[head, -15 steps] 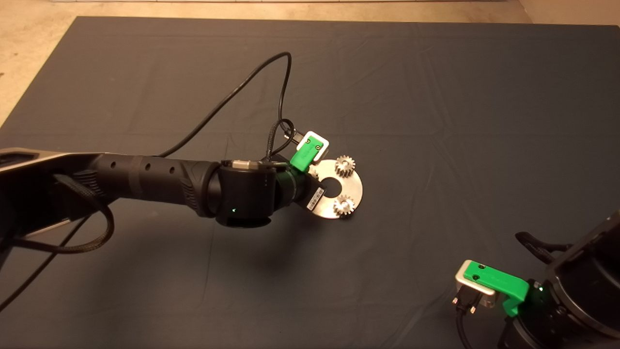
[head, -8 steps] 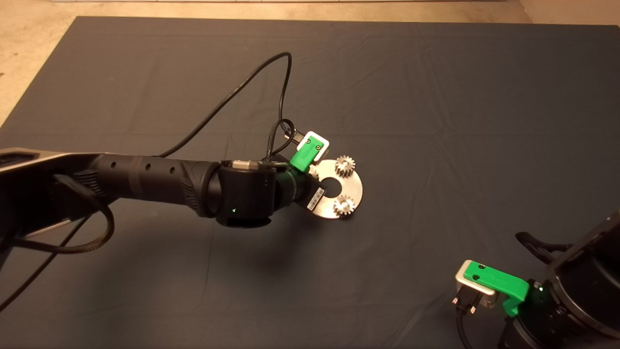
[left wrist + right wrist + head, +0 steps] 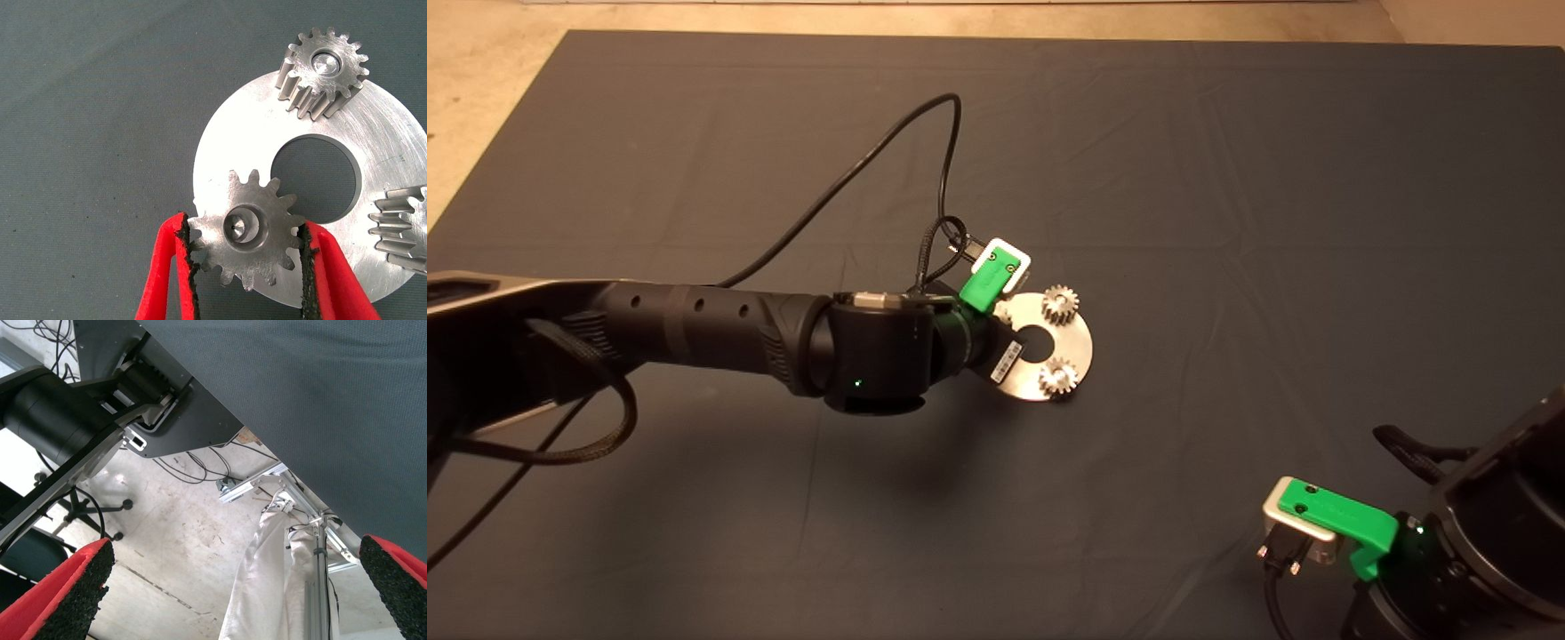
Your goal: Install three planetary gears onto the carrier pins
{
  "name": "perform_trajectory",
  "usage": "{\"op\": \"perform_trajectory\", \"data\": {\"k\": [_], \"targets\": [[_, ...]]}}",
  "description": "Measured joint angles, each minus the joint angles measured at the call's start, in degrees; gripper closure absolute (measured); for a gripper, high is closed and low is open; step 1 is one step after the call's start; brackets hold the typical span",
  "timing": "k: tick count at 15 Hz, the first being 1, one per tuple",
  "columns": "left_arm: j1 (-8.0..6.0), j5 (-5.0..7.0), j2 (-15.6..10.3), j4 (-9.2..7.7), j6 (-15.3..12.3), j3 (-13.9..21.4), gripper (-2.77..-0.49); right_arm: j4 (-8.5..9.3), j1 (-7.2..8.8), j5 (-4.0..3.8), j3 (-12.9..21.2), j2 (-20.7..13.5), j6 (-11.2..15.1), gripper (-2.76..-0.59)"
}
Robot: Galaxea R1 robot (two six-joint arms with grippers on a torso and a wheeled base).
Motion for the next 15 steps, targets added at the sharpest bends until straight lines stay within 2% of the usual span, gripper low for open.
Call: {"op": "perform_trajectory", "data": {"k": [7,9,15], "targets": [[0.04,-0.02,-0.62,0.02,0.9,0.06,-0.59,0.0,0.0,0.0,0.0,-0.02,0.0,-2.73],[0.3,-0.52,-0.91,0.39,0.9,0.11,-0.59,0.0,0.0,0.0,0.0,-0.15,0.0,-2.73],[0.31,-0.44,-0.85,0.39,0.9,0.11,-0.59,0.05,0.0,0.0,0.0,-0.15,0.0,-2.73]]}}
